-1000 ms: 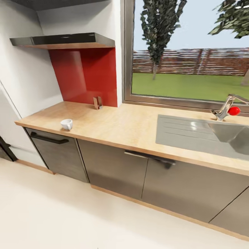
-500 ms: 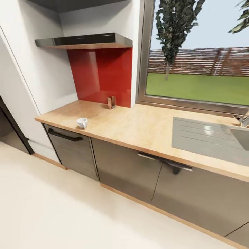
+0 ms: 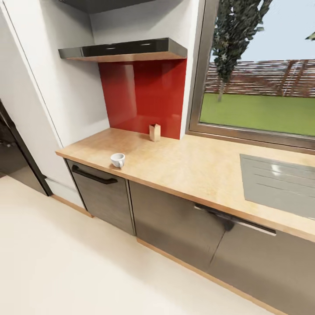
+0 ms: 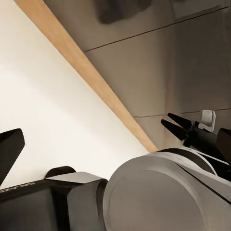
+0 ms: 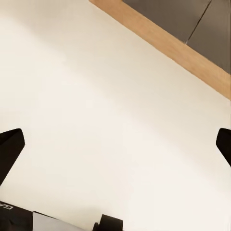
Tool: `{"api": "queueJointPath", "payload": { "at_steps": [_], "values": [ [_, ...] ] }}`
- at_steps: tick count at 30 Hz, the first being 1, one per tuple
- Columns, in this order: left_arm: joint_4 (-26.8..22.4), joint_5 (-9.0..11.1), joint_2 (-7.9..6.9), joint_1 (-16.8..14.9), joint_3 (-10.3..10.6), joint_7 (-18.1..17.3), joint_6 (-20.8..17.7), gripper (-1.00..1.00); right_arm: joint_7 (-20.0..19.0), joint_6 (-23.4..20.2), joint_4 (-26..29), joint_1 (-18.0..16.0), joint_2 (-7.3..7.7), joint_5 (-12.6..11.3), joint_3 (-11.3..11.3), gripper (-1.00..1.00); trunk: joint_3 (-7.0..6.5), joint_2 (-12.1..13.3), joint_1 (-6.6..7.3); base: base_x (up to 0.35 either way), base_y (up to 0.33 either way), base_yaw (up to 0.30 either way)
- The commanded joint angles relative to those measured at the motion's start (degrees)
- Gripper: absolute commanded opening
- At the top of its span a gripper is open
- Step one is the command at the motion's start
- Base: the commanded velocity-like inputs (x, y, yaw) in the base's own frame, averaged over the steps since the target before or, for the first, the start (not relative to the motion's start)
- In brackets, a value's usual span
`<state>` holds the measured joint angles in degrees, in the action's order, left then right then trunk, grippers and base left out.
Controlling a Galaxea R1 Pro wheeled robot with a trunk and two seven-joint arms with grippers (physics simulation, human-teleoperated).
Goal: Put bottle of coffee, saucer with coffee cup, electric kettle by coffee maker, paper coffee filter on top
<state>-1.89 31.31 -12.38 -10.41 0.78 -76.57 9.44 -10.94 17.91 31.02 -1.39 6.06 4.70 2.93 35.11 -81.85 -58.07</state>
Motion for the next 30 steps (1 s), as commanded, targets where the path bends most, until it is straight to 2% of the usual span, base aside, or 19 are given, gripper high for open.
{"api": "queueJointPath", "payload": {
  "at_steps": [1,14,30],
  "values": [
    [0.05,0.04,-0.01,-0.05,0.1,-0.06,0.58,1.0,0.13,0.2,0.0,-0.01,0.02,0.49,0.06,1.0,0.05,-0.03,0.0,0.038,0.032,0.252],
    [0.05,0.04,-0.01,-0.05,0.1,-0.01,0.58,1.0,0.17,0.2,0.0,-0.01,0.03,0.57,0.06,1.0,0.05,-0.03,0.0,0.048,0.046,0.26],
    [0.05,0.02,-0.01,-0.05,0.02,-0.06,0.58,1.0,0.13,0.2,0.0,-0.01,0.09,0.57,0.06,1.0,0.05,-0.03,0.0,0.219,0.22,0.033]
  ]
}}
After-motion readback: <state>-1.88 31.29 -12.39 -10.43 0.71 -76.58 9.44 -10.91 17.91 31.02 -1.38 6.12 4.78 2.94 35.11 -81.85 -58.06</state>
